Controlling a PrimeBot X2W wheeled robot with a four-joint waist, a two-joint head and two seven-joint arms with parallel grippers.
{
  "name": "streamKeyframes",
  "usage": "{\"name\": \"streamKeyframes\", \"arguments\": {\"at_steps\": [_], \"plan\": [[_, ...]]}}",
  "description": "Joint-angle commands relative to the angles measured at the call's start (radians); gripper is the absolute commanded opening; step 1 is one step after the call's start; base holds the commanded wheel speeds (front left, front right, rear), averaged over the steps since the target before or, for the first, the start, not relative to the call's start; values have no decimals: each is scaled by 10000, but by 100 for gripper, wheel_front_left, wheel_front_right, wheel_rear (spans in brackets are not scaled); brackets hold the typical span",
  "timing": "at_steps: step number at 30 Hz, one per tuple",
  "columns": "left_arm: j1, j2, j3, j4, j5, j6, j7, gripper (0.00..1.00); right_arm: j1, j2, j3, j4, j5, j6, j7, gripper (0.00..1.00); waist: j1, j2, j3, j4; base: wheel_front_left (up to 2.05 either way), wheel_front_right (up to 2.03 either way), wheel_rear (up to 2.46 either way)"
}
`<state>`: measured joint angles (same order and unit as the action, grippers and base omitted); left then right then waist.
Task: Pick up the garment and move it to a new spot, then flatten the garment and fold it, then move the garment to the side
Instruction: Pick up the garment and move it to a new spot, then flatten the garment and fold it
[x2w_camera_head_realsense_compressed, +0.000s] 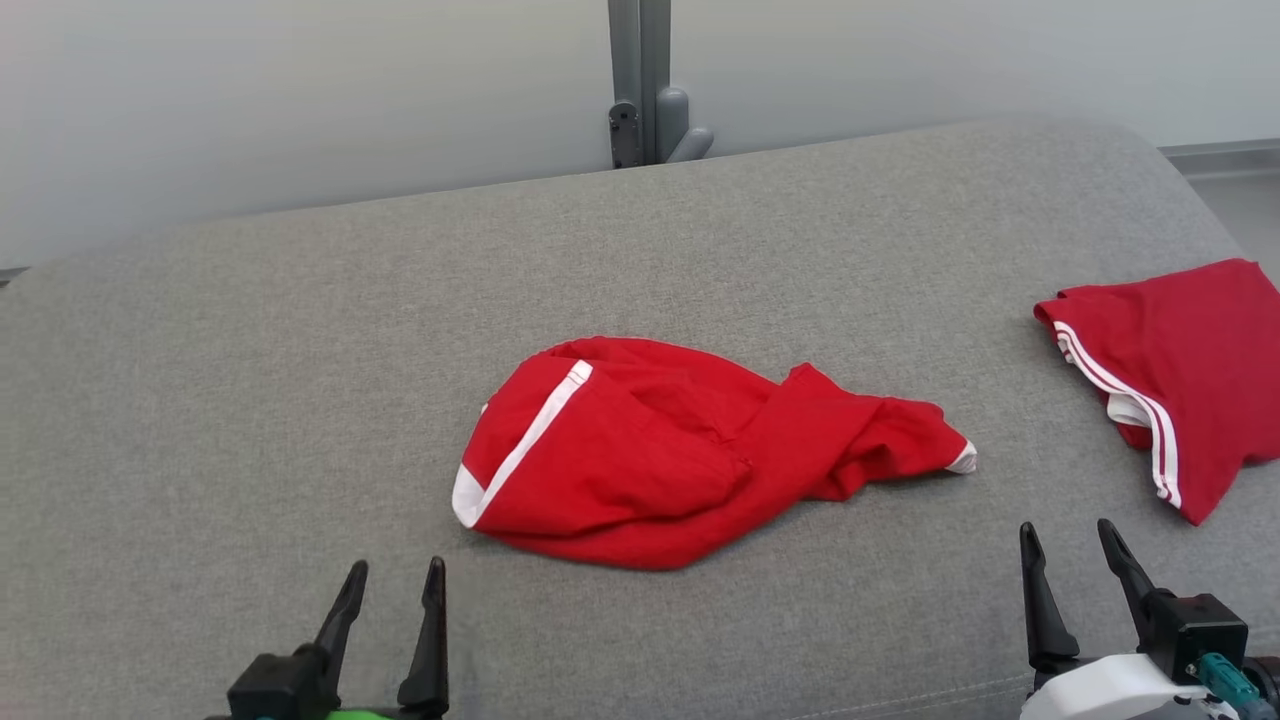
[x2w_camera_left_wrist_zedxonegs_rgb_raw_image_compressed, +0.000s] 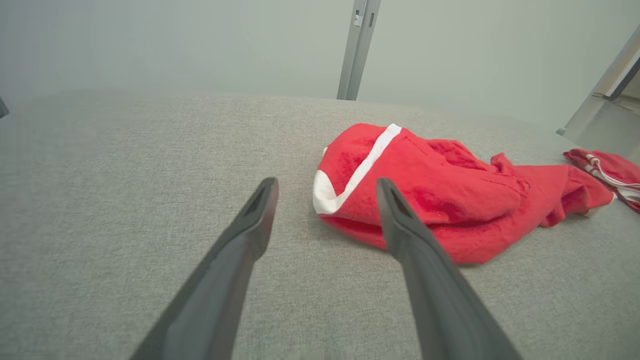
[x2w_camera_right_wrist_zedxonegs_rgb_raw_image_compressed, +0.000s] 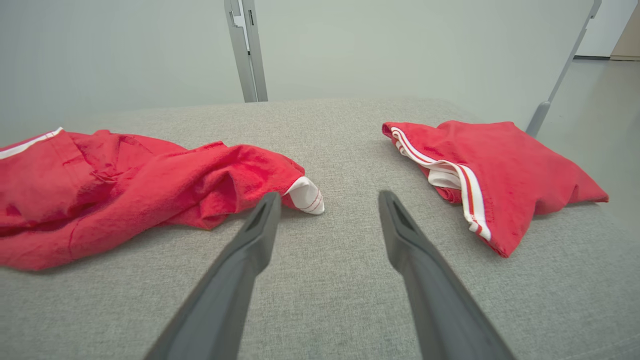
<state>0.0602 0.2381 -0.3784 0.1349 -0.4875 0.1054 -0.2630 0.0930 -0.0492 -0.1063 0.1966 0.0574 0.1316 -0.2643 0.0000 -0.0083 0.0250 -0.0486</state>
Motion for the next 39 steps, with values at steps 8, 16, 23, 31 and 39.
{"name": "streamKeyframes", "arguments": {"at_steps": [8,16,23,31,39], "plan": [[1305,-613,1857,-260,1075,-741,-9,100,253,-22,129,-56,-308,-18,2,100,0,83,-334,489,0,0,0],[1560,-1146,3058,-226,1670,-1249,-8,100,216,-24,399,-50,-414,-18,0,100,0,83,-429,899,0,0,0],[1634,-1514,3591,-116,2108,-1693,-9,100,136,-24,551,20,-378,-18,2,100,0,83,-503,1182,0,0,0],[1681,-1762,3895,37,2164,-1990,-10,100,185,-23,575,57,-330,-19,2,100,0,83,-574,1216,0,0,0],[1503,-1847,4025,105,2263,-2123,-9,100,143,-23,610,46,-266,-19,2,100,0,83,-540,1115,0,0,0]]}}
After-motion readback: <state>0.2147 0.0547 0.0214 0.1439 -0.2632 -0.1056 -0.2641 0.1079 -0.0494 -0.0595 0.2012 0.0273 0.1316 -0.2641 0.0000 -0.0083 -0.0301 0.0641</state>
